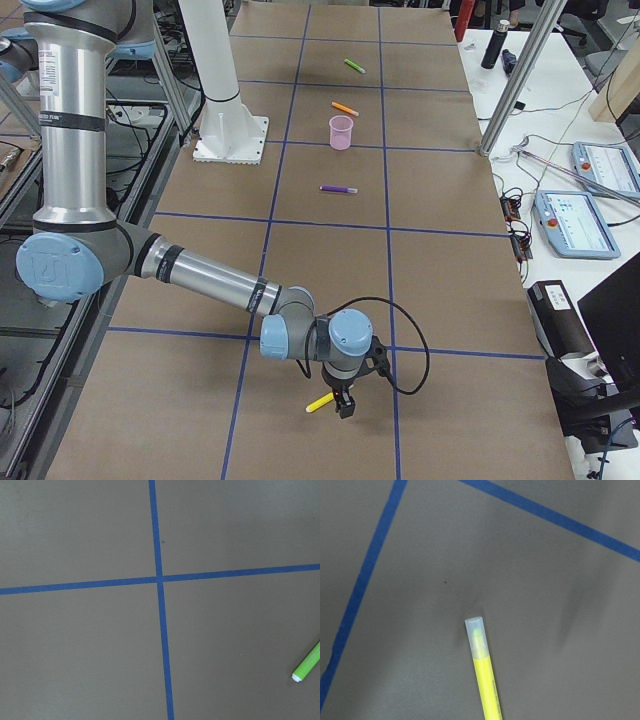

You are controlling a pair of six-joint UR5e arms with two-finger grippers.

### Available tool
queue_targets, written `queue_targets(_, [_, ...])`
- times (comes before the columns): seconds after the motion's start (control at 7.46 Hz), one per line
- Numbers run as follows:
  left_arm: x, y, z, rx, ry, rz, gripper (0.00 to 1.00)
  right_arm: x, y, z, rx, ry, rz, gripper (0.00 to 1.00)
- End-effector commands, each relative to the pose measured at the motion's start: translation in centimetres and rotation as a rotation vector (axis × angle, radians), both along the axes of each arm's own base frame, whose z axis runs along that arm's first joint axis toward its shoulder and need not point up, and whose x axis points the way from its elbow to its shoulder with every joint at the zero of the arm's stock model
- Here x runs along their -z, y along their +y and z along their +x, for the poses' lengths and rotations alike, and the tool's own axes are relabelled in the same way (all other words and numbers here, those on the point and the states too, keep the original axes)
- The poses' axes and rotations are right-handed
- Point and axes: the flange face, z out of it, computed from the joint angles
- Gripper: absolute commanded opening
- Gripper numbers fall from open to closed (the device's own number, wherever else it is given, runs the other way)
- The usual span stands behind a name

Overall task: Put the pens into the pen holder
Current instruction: 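Close the right gripper around the yellow marker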

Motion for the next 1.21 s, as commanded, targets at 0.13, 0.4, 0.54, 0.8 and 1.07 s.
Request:
queue_targets(0.13, [0.1,-0.1,0.0,0.000,-0.001,0.001,1.00,-0.5,0.2,-0.2,0.008,-0.018,0.001,0.90])
queue_targets(0.4, [0.1,-0.1,0.0,0.000,-0.001,0.003,1.00,-0.8,0.1,-0.4,0.013,-0.012,-0.007,0.86])
queue_targets(0.54, [0.1,-0.2,0.0,0.000,-0.001,0.003,1.00,-1.7,-0.4,-0.8,0.019,-0.013,-0.026,0.85])
queue_targets(0.8, [0.2,-0.2,0.0,0.000,-0.001,0.004,1.00,-2.0,-0.6,-2.0,0.048,-0.013,-0.030,0.86])
queue_targets(1.07, [0.2,-0.2,0.0,0.000,-0.001,0.004,1.00,-1.9,-0.7,-2.7,0.063,-0.014,-0.026,0.87])
